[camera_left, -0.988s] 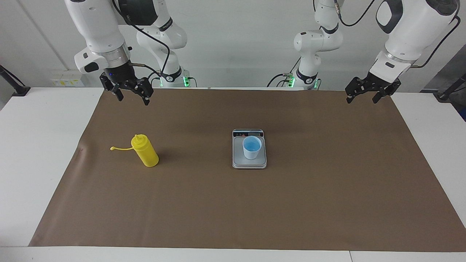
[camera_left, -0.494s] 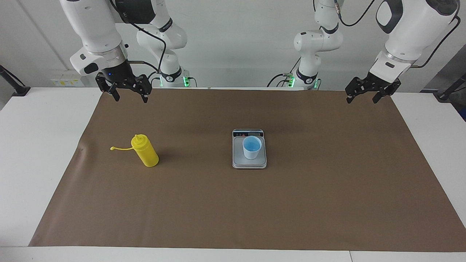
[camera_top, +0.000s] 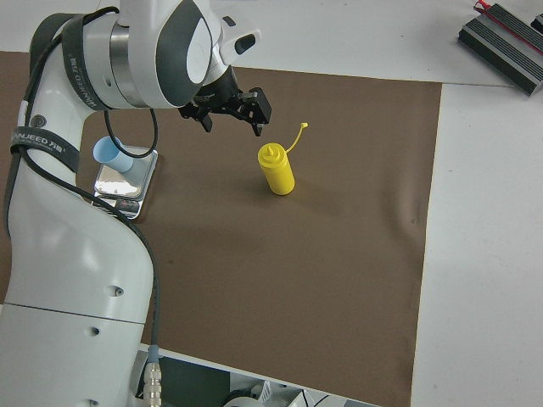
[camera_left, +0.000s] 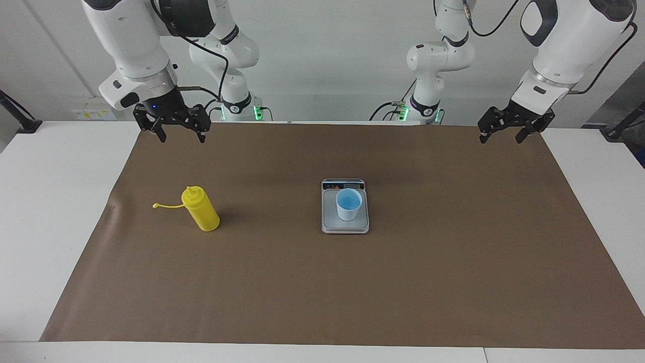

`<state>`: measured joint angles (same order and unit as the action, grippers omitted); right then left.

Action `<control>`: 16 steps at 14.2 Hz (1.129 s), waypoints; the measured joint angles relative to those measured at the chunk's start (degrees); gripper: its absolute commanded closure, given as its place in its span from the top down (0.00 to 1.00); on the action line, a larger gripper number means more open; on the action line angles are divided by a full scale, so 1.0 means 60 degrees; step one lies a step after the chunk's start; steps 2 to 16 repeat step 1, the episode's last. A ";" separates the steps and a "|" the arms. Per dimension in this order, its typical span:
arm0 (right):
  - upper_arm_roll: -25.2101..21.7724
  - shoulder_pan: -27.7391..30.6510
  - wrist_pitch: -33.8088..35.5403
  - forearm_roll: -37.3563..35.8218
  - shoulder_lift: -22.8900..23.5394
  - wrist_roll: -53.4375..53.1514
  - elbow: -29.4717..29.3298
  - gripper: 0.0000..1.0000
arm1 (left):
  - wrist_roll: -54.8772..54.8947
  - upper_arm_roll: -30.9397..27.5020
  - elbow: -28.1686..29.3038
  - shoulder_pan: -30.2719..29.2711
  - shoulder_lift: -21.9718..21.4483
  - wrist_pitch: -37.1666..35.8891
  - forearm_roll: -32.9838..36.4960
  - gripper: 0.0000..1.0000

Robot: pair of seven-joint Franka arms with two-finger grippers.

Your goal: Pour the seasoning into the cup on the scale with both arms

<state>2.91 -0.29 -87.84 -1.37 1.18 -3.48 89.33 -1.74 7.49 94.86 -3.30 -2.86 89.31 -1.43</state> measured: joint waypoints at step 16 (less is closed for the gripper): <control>0.0000 0.0001 0.0005 0.0000 0.0000 0.0004 0.0001 1.00 | 0.0000 0.0000 0.0000 0.0000 0.0000 0.0000 0.0000 1.00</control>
